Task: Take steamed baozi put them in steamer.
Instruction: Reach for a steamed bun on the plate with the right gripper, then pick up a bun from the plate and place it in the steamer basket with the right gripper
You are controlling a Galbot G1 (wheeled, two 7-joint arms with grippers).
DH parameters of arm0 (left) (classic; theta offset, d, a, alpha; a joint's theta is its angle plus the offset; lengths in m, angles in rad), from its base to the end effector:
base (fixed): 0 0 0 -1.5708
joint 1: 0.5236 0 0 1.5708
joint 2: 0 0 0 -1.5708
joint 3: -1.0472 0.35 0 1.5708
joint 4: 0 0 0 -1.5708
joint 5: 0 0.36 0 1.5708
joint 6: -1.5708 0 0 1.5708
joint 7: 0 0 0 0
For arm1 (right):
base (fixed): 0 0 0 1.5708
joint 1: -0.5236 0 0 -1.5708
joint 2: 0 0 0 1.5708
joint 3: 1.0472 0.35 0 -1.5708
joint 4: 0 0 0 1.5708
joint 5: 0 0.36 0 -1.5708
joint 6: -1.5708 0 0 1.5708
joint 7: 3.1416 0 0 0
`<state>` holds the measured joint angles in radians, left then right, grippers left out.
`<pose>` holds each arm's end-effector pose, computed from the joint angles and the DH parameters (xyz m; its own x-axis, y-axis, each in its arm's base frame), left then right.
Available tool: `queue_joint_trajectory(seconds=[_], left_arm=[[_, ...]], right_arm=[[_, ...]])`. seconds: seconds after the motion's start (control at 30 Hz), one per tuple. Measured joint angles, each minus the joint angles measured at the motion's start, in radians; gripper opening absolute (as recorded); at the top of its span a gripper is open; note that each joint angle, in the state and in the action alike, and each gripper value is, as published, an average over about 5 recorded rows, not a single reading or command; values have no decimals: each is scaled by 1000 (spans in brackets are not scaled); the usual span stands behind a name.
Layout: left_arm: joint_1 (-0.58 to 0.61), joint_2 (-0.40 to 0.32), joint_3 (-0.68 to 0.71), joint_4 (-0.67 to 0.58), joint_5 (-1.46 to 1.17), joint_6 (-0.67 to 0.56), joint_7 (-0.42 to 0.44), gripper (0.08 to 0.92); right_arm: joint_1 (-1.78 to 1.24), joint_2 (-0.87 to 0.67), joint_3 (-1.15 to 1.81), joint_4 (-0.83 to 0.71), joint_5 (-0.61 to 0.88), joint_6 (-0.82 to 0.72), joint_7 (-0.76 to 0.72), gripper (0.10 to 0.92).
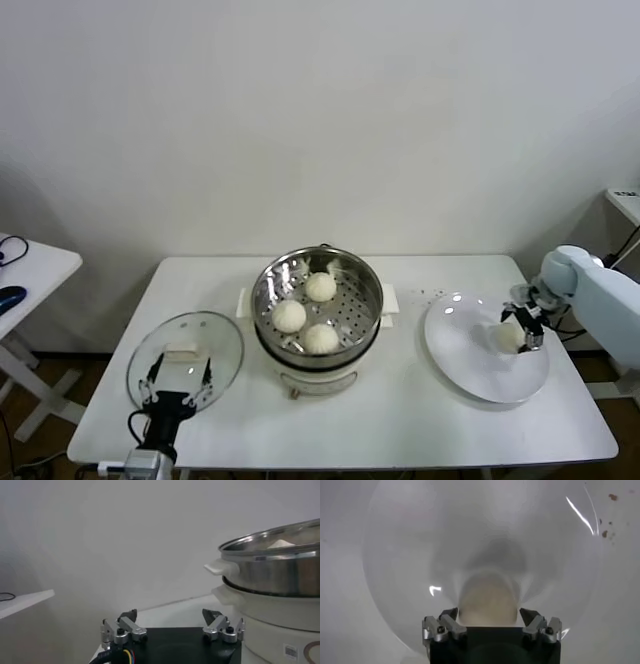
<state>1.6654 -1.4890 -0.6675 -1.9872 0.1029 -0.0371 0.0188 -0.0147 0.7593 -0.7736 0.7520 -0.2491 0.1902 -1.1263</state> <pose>0.1497 0.0638 -0.3517 -0.9851 -0.0707 0.1566 -0.0306 0.9690 0.2450 0.5438 -0.2816 -0.2473 -0.0845 0.0069 0.9964 -0.9883 -0.1280 -0.0830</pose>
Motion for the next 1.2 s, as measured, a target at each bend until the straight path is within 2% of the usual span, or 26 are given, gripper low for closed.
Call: queue_joint_trajectory(seconds=[0.3,0.73,0.97,1.2], left_arm=[[1,-1,-1,0,0,0,0,823],[-1,-2,-1,-3,-1,0,-1,823],[-2,-6,6,-4,-3,-4,-1,823],[-2,-8,19,-11,-4,-6,-1,823]], right_arm=[[-3,2,9,-11,-4,3,-2,748],[37,-5,-25,-3,48,-12,-4,691],[168,-5,-165,33,197,-49,-3,679],[392,37,-394,84,472,-128,14,679]])
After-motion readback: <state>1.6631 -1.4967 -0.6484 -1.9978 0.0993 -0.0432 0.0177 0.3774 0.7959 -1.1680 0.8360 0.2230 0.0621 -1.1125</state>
